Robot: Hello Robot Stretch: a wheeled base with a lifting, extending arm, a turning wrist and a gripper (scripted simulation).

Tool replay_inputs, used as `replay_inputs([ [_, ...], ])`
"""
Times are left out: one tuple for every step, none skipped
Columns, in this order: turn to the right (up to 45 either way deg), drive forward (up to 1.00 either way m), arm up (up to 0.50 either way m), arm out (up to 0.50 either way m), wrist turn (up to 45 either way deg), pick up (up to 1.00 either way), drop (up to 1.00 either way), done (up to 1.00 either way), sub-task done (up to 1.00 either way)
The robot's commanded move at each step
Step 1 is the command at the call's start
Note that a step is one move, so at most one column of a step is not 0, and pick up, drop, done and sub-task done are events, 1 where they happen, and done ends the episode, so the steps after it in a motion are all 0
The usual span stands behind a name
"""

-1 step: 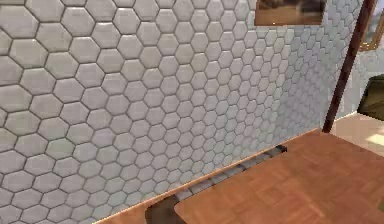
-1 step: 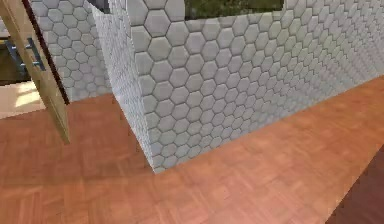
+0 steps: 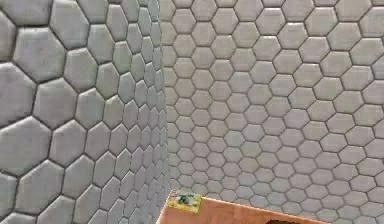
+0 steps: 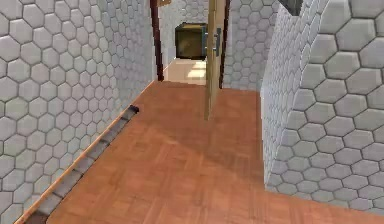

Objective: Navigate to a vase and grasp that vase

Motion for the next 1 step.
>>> replay_inputs([
  [-30.0, 0.0, 0.0, 0.0, 0.0, 0.0, 0.0, 0.0, 0.0],
])
